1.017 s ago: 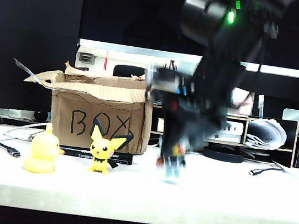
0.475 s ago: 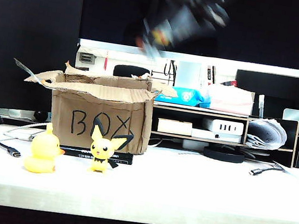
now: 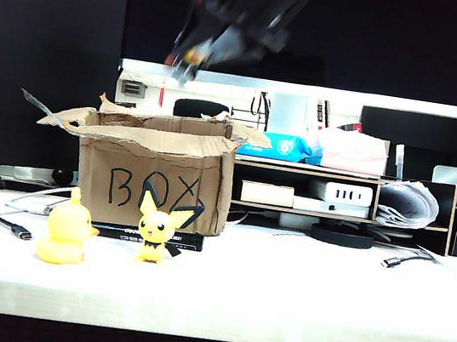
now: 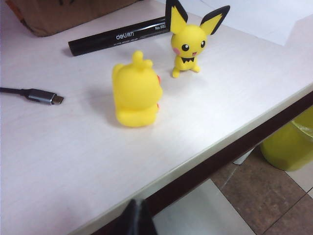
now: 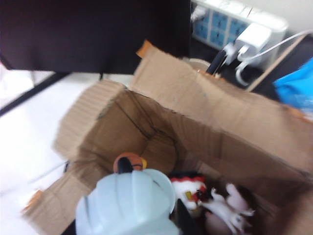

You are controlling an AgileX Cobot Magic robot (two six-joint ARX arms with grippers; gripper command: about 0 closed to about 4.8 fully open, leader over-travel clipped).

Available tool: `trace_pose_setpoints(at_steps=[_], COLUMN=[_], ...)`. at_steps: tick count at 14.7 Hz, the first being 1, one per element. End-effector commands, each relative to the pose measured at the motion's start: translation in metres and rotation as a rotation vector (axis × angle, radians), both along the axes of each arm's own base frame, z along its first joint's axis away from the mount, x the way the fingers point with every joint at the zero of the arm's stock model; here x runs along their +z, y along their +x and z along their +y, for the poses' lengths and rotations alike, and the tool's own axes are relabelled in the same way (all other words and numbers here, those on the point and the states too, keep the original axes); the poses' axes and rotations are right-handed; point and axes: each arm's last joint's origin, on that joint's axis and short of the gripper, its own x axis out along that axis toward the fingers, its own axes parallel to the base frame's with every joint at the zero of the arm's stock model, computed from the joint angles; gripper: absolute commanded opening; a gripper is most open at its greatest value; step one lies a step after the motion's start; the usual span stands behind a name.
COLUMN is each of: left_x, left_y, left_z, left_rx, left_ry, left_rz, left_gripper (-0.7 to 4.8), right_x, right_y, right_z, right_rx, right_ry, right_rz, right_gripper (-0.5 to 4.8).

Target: Put the doll that is least similar in color compared to the others into the paper box.

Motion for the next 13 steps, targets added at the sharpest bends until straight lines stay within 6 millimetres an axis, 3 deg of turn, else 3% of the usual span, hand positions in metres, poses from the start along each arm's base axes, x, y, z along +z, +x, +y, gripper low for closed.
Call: trace_pose_setpoints(at_steps=[1,6,10,13], left_x=[0.002,0.002,0.002,0.002], left_y=[0.0,0.0,0.0,0.0], left_z=[0.0,0.0,0.0,0.0], left_rx=[-0.003,-0.003,-0.003,-0.003], left_ry=[-0.009,-0.009,-0.008,-0.008], left_rz=[-0.012,-0.012,-0.012,-0.012], left_gripper=[-0.05,-0.05,-0.05,-0.05], right_x=[-0.004,-0.015,-0.015,-0.016], right_y=[0.019,0.029,0.029,0.028], right_z=[0.016,0.022,0.022,0.022], right_rx=[0.006,-0.014,-0.024,-0.026], right_ry=[-0.017,-0.044,-0.049,-0.058], right_rz=[0.033,0.071,0.07,0.078], right_gripper=[1.17,1.19,2.79,2.86])
